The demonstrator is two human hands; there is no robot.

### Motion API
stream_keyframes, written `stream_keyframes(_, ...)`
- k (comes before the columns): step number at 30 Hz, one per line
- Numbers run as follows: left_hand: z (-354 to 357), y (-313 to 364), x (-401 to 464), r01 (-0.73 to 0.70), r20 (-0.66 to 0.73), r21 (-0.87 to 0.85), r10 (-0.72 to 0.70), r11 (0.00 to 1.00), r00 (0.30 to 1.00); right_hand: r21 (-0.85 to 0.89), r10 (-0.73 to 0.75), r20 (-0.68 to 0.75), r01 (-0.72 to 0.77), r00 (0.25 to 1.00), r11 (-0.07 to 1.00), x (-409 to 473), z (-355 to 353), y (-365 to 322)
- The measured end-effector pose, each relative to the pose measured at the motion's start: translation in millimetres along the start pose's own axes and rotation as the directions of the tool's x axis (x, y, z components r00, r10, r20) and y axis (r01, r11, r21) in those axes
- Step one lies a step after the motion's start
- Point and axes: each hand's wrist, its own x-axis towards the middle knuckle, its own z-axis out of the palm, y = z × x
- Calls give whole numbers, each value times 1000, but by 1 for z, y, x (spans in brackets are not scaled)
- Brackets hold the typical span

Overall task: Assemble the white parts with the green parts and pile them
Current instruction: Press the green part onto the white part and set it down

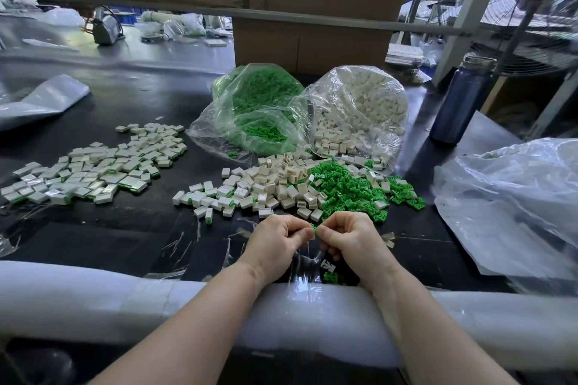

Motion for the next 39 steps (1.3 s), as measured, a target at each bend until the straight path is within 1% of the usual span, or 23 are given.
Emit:
stream_keyframes(3,0,0,0,-3,-3,14,3,1000,1000,-3,-15,-18,15,1000,1000,1,2,1)
stream_keyframes(9,5,1,1,-12,-38,-13,11,1000,999,88,-83,-107,92,991,992,1,4,2)
stream_keyframes(12,5,0,1,-24,-29,-45,23,999,999,150,-75,-110,91,991,984,1,3,3)
stream_keyframes(14,5,-1,1,-38,-21,-42,37,998,999,131,-72,-110,86,991,988,2,3,4)
stream_keyframes(17,5,-2,1,-32,-14,8,32,999,999,110,-68,-118,81,991,991,3,3,5)
stream_keyframes(20,4,-2,1,-50,-51,38,52,998,997,140,-60,-117,76,991,987,3,2,6)
stream_keyframes(22,4,-2,2,-69,-86,30,71,997,994,170,-51,-106,68,993,983,3,1,5)
stream_keyframes(24,3,-2,2,-53,-95,3,53,999,994,176,-53,-101,70,993,982,2,1,5)
stream_keyframes(30,3,-1,1,-1,2,-140,1,990,1000,171,-46,-118,66,992,983,4,2,7)
stream_keyframes(35,2,-1,0,23,15,-117,-22,993,1000,157,-56,-90,70,994,985,4,3,6)
stream_keyframes(39,2,-1,0,27,8,-41,-26,999,1000,124,-50,-62,57,997,991,3,2,5)
